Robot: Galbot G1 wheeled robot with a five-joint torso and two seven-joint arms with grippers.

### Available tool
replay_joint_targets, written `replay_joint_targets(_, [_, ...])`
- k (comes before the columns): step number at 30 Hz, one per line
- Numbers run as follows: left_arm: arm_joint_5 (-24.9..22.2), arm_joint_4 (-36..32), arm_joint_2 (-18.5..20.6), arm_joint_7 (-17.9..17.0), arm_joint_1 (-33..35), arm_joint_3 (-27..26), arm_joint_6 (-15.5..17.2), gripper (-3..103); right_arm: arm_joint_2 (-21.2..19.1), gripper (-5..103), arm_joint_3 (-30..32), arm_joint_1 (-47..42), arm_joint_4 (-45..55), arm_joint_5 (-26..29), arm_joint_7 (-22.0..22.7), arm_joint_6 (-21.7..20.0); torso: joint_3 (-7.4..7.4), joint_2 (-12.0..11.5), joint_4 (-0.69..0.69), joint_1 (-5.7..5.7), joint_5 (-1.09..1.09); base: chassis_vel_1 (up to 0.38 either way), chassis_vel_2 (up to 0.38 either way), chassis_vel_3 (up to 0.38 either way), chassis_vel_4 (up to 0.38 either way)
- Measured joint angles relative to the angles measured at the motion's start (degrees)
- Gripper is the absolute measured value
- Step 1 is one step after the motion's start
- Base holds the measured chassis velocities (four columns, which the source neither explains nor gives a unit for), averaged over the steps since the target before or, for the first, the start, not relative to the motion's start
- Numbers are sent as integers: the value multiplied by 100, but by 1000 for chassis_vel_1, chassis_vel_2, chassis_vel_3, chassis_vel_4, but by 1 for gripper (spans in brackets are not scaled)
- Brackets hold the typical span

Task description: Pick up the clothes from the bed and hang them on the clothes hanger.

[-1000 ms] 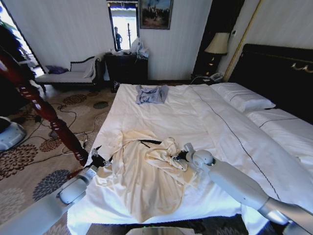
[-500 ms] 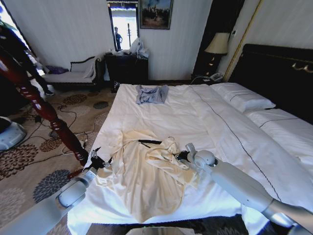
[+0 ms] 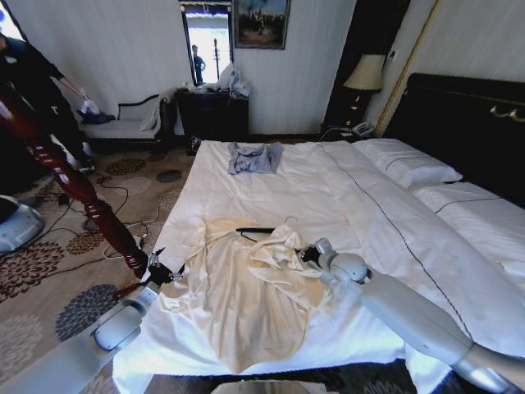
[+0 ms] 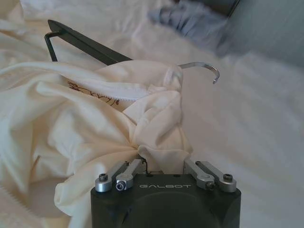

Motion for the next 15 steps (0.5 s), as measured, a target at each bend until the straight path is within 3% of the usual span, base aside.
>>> replay_joint_targets(2, [-15,-2,-20,-14,10,-10,13,100,-68,23,121,-148,106,-317,69,137,0,0,0,0,1,0,0,0,0])
replay_joint_targets(4, [-79,-5,-68,-45,25,-10,66,100,-182,23,388,-458,242,-1061,151,413,0,0,0,0,1,0,0,0,0])
replay_joint_targets(9, [-338,71,-150,-74,-88,140,166,100,-325,23,581,-703,321,-1566,154,626,0,0,0,0,0,0,0,0,0])
replay_joint_targets(12, [-829,209,-236,-77,-408,333,279,100,-364,23,632,-790,321,-1689,141,739,0,0,1,0,0,0,0,0,0])
replay_joint_targets(13, [-1373,271,-291,-100,-624,391,396,100,-349,23,617,-782,312,-1704,140,787,0,0,-3,0,-1,0,0,0,0])
replay_joint_targets(15, [-1566,282,-307,-110,-669,388,429,100,-325,23,569,-736,300,-1704,140,799,0,0,-6,0,-1,0,0,0,0])
